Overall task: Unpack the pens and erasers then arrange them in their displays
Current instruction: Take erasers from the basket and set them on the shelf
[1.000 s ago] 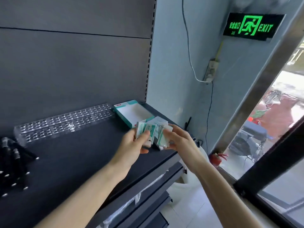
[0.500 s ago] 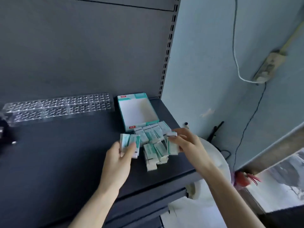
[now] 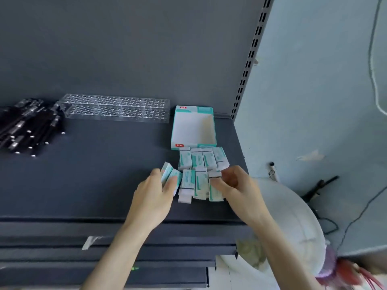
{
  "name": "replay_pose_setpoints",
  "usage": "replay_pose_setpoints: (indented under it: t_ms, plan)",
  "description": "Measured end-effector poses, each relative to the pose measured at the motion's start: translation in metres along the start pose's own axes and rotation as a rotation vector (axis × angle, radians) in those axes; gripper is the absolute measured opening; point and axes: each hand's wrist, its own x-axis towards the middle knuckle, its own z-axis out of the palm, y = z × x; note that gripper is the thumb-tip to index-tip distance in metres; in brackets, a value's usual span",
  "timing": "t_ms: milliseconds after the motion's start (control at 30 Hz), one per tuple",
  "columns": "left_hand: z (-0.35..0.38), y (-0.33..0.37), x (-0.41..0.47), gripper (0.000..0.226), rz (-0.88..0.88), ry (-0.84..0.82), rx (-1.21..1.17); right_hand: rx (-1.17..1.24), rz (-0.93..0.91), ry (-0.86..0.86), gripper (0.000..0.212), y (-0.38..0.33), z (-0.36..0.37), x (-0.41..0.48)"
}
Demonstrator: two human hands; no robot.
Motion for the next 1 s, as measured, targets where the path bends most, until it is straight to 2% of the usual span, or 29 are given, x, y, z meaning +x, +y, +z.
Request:
replay_pose_setpoints:
  t_ms: [133, 333, 400, 500, 600, 633, 733, 800, 900, 1000]
  plan:
    - [0.000, 0.000, 0.001, 0.027, 0.013, 0.024, 0.063, -0.021, -0.082, 0.058, 0.010, 0.000, 0.003, -0.002]
    - [-0.002, -0.004, 0.001, 0.030, 0.078, 0.071, 0.240, -0.019, -0.105, 0.062, 0.017, -0.001, 0.003, -0.003]
    - [-0.002, -0.007, 0.001, 0.031, 0.088, 0.085, 0.174, -0.006, -0.098, 0.050, 0.018, -0.002, 0.003, -0.004]
    - [-0.003, -0.010, -0.001, 0.031, 0.084, 0.124, -0.047, 0.029, -0.076, 0.036, 0.016, -0.003, 0.002, -0.004]
    - [-0.001, -0.007, 0.000, 0.004, 0.059, 0.124, -0.320, 0.041, -0.045, 0.040, 0.012, -0.003, 0.002, -0.004]
    - [0.000, -0.006, -0.001, 0.006, 0.063, 0.136, -0.338, 0.041, -0.031, 0.045, 0.010, -0.002, 0.002, -0.003]
    - [0.006, -0.003, -0.003, 0.003, 0.132, 0.236, -0.212, 0.044, -0.001, 0.100, 0.012, -0.001, 0.003, -0.003]
    - [0.009, -0.003, -0.005, 0.010, 0.149, 0.277, -0.108, 0.027, -0.025, 0.131, 0.012, 0.000, 0.004, -0.004]
    - [0.012, -0.006, -0.007, 0.026, 0.152, 0.259, 0.002, -0.067, -0.088, 0.145, 0.013, 0.000, 0.007, -0.007]
    - [0.013, -0.008, -0.010, 0.031, 0.187, 0.231, -0.002, -0.205, -0.145, 0.153, 0.023, 0.001, 0.010, -0.008]
